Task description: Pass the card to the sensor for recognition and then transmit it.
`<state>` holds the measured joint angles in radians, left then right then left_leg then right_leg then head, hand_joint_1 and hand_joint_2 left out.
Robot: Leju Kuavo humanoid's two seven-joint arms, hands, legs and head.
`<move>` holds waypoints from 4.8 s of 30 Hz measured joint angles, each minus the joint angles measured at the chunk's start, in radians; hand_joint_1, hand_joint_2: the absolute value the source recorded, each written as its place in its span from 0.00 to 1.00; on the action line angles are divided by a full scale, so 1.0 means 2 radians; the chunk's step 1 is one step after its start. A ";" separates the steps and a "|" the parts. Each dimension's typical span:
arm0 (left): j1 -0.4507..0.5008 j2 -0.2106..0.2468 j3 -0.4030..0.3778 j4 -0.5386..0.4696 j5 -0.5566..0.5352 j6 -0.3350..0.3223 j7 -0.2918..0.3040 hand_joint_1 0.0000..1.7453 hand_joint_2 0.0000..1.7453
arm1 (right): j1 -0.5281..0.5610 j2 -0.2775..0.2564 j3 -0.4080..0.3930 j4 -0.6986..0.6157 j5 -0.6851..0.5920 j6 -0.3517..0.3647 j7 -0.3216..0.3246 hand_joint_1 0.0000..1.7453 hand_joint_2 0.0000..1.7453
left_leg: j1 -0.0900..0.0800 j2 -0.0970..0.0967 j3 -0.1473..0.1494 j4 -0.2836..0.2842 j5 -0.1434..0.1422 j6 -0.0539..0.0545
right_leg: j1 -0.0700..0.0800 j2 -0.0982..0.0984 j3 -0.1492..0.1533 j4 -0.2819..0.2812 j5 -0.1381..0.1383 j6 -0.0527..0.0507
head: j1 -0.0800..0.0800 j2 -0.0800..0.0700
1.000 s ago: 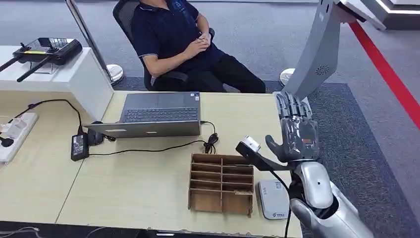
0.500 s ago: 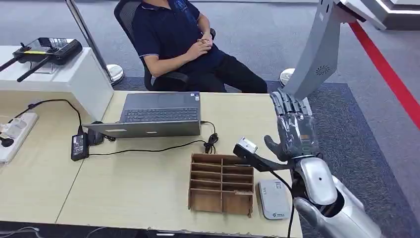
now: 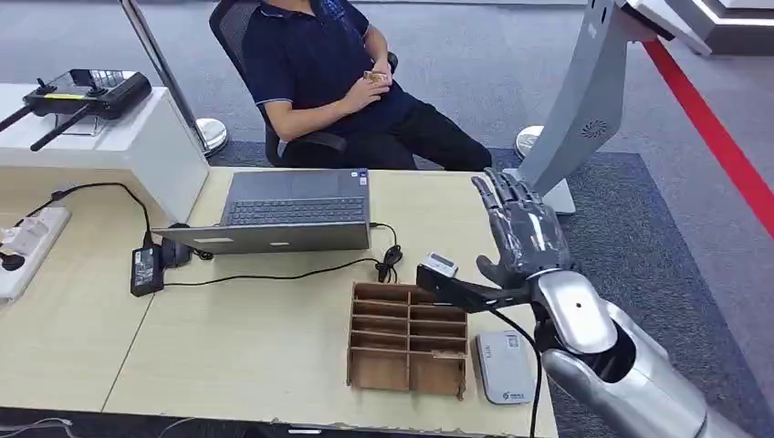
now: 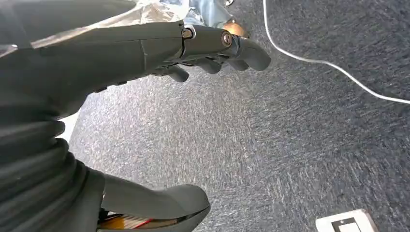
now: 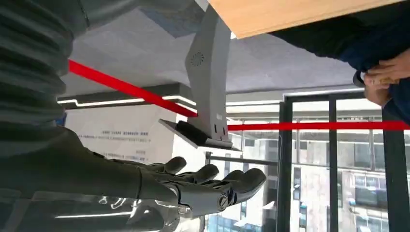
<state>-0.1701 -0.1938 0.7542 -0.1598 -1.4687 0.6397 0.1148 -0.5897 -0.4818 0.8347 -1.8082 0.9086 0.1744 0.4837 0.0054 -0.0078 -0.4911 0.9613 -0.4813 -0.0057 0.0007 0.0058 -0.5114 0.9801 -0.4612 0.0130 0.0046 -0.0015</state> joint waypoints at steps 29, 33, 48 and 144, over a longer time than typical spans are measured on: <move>0.009 0.006 0.001 0.000 0.021 0.009 -0.002 0.00 1.00 | -0.101 -0.002 0.111 -0.001 -0.125 0.101 0.057 0.00 1.00 | 0.000 0.000 0.000 0.000 0.000 0.000 | 0.000 0.000 0.000 0.000 0.000 0.000 | 0.000 0.000; 0.009 0.006 0.001 0.000 0.021 0.009 -0.002 0.00 1.00 | -0.104 -0.002 0.121 -0.001 -0.133 0.105 0.057 0.00 1.00 | 0.000 0.000 0.000 0.000 0.000 0.000 | 0.000 0.000 0.000 0.000 0.000 0.000 | 0.000 0.000; 0.010 0.007 0.001 0.000 0.018 0.009 -0.002 0.00 1.00 | -0.120 -0.006 0.167 0.006 -0.172 0.138 0.064 0.00 1.00 | 0.000 0.000 0.000 0.000 0.000 0.000 | 0.000 0.000 0.000 0.000 0.000 0.000 | 0.000 0.000; 0.005 0.005 0.001 0.000 -0.002 0.008 0.006 0.00 1.00 | 0.093 0.028 0.106 0.079 0.005 -0.146 0.015 0.00 1.00 | 0.000 0.000 0.000 0.000 0.000 0.000 | 0.000 0.000 0.000 0.000 0.000 0.000 | 0.000 0.000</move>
<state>-0.1592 -0.1835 0.7561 -0.1598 -1.4717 0.6561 0.1270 -0.4042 -0.4250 1.0464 -1.6506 0.9178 -0.1183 0.5138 0.0055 -0.0078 -0.4908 0.9612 -0.4813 -0.0058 0.0009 0.0058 -0.5116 0.9799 -0.4613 0.0128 0.0046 -0.0015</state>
